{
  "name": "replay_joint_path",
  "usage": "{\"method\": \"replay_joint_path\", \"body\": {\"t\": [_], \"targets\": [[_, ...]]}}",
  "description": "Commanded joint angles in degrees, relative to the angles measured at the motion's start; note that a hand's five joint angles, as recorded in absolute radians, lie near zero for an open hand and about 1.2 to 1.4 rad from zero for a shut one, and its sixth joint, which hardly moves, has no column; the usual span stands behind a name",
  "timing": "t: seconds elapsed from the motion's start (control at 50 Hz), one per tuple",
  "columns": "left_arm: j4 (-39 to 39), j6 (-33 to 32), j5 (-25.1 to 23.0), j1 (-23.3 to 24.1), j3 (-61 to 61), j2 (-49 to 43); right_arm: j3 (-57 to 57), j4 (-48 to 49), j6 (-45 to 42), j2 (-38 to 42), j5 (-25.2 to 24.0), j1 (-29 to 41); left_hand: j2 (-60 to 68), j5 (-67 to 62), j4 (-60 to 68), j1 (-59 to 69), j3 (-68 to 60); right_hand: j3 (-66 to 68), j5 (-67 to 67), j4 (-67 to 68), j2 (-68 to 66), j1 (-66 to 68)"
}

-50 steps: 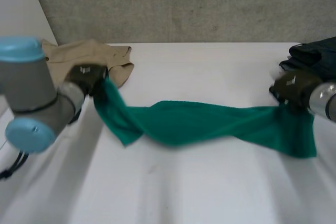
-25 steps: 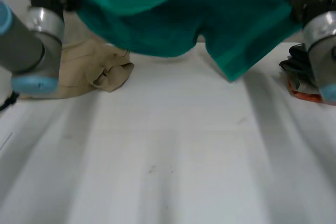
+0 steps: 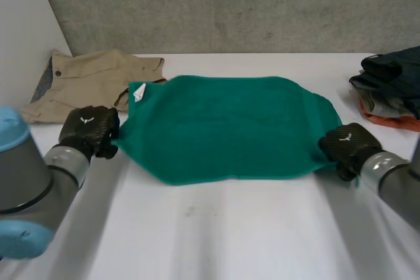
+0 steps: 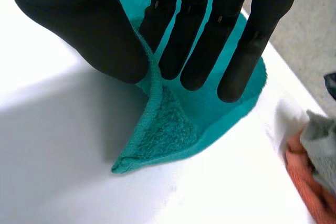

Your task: Fold the laundry.

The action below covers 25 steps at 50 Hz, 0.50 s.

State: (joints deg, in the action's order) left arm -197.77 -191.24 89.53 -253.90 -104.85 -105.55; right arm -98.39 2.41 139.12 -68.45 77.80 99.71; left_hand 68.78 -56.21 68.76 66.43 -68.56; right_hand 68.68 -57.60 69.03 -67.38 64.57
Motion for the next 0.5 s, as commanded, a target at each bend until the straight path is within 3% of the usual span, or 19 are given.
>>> {"method": "replay_joint_path", "body": {"t": [0.02, 0.04, 0.1, 0.16, 0.22, 0.36, 0.5], "targets": [[16.69, -2.9, -3.48, -0.1, -4.4, 12.11, -0.05, -19.7, -10.77, -11.69, -1.33, -6.53, 11.22, -13.79, 11.24, 13.57, -11.44, 11.32, -12.4, 10.97, -12.62, 15.43], [23.33, -6.74, -4.44, -0.1, -5.27, 14.56, -0.31, -22.16, -13.59, -12.84, -1.33, -7.33, 11.22, -13.79, 11.24, 13.57, -11.44, 11.32, -12.4, 10.97, -12.62, 15.43], [33.19, -15.09, -5.33, -0.63, -7.82, 17.73, -2.77, -30.87, -24.57, -16.36, -0.46, -10.49, 11.22, -13.79, 11.24, 13.57, -11.44, 11.32, -12.4, 10.97, -12.62, 15.43], [36.92, -20.13, -5.33, -1.42, -9.85, 19.06, -4.09, -33.87, -32.23, -17.59, -1.16, -13.04, 11.22, -13.79, 11.24, 13.57, -11.44, 11.32, -12.4, 10.97, -12.62, 15.43], [35.09, -22.78, -5.24, -1.86, -10.99, 19.42, -3.92, -30.12, -30.33, -17.33, -1.51, -13.48, 11.22, -13.79, 11.24, 13.57, -11.44, 11.32, -12.4, 10.97, -12.62, 15.43], [22.44, -19.62, -5.24, -1.6, -9.07, 16.88, -2.78, -14.47, -18.02, -10.4, -0.64, -9.89, 11.22, -13.79, 11.24, 13.57, -11.44, 11.32, -12.4, 10.97, -12.62, 15.43], [11.71, -15.14, -3.49, 0.16, 0.05, 3.28, 3.98, -9.35, -15.28, 0.76, 5.16, -5.31, 11.22, -13.79, 11.24, 13.57, -11.44, 11.32, -12.4, 10.97, -12.62, 15.43]]}}
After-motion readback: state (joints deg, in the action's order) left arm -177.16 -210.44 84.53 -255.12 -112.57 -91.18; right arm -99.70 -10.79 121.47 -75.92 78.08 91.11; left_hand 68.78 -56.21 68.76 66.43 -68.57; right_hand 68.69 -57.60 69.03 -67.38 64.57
